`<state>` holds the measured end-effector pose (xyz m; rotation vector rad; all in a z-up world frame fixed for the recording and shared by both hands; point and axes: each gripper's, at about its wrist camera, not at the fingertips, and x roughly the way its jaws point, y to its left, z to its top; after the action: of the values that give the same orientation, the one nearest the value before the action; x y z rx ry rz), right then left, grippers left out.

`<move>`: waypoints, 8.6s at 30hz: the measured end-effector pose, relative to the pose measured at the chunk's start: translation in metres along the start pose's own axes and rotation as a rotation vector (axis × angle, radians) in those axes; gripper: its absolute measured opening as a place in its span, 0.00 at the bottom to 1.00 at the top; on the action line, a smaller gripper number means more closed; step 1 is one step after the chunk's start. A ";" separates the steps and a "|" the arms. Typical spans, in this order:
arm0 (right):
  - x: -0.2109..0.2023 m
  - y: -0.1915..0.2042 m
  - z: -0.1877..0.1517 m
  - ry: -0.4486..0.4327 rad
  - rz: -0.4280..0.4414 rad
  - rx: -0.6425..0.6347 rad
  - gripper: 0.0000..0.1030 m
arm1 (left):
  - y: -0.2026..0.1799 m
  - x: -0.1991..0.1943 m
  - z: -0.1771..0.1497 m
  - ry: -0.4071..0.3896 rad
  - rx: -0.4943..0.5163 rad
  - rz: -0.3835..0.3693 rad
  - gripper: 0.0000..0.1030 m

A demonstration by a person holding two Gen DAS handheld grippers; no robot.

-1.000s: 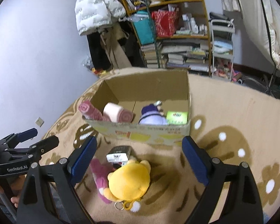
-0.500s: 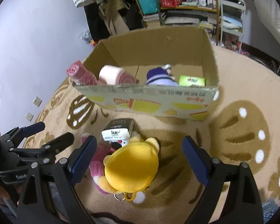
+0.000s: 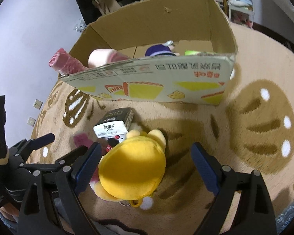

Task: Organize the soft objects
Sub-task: 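Move both tools down toward the yellow and pink plush toys, then grasp the pink plush bear with the left tool while the right tool grasps the yellow plush, then lift the pink bear and yellow plush over the box with both tools, then open both tools to drop the bear and yellow plush into the box, then move both tools down toward the black tissue pack and white plush keychain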

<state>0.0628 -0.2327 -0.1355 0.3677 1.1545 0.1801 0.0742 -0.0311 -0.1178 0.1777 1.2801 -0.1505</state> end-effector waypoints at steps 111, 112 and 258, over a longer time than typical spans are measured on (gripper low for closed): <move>-0.132 0.023 0.016 -0.628 -0.045 -0.141 0.60 | -0.007 -0.177 0.009 -0.877 0.010 0.011 0.40; -0.133 0.024 0.018 -0.636 -0.048 -0.145 0.60 | -0.006 -0.179 0.014 -0.887 0.008 0.011 0.40; -0.028 -0.006 0.012 -0.162 -0.076 -0.109 1.00 | -0.023 0.004 0.065 -0.207 0.030 -0.179 0.97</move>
<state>0.0629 -0.2498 -0.1096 0.2374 0.9932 0.1433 0.1318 -0.0675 -0.1046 0.0701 1.0865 -0.3334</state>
